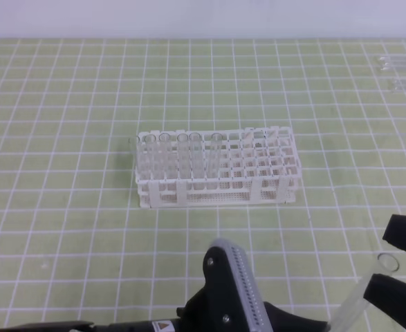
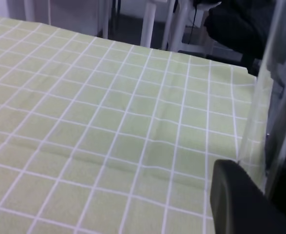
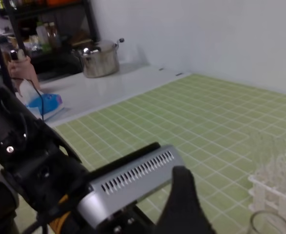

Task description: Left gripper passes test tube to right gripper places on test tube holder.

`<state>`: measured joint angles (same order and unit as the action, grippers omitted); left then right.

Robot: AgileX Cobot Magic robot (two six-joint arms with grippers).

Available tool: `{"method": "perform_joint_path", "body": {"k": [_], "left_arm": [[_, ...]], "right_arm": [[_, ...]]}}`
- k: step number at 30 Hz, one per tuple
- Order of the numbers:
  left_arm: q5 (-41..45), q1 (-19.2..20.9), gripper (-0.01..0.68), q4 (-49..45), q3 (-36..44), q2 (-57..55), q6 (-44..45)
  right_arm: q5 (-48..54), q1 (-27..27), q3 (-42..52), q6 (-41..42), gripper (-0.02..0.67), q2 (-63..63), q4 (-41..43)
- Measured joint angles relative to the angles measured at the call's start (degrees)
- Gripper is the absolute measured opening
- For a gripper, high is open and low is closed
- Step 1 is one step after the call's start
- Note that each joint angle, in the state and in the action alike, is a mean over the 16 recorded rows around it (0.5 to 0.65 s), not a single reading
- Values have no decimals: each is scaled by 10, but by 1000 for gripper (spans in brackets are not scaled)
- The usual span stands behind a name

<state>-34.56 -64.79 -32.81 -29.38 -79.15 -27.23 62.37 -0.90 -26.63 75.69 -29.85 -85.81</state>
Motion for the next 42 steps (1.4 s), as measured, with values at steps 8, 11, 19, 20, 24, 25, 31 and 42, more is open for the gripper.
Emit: {"method": "perform_joint_path", "body": {"k": [8, 11, 19, 20, 24, 25, 31, 42], "left_arm": [[-18, 0, 45, 0, -7, 0, 16], [-26, 0, 50, 0, -7, 0, 18], [-40, 0, 50, 11, -8, -2, 24], [-41, 0, 56, 14, -8, -2, 25], [-42, 0, 67, 20, -13, -8, 27], [-42, 0, 73, 21, -15, -11, 27], [-51, 0, 62, 22, -31, -31, 26], [-71, 0, 34, 11, -52, -57, 21]], "right_arm": [[-9, 1, 0, 0, 456, 0, 13], [-11, 1, 0, 0, 456, 0, 15], [-11, 1, 0, 0, 456, 0, 15], [-11, 1, 0, 0, 456, 0, 16], [-9, 1, 0, 0, 456, 0, 18], [-9, 1, 0, 0, 456, 0, 18], [-12, 1, 0, 0, 456, 0, 22], [-27, 1, 0, 0, 381, 0, 35]]}}
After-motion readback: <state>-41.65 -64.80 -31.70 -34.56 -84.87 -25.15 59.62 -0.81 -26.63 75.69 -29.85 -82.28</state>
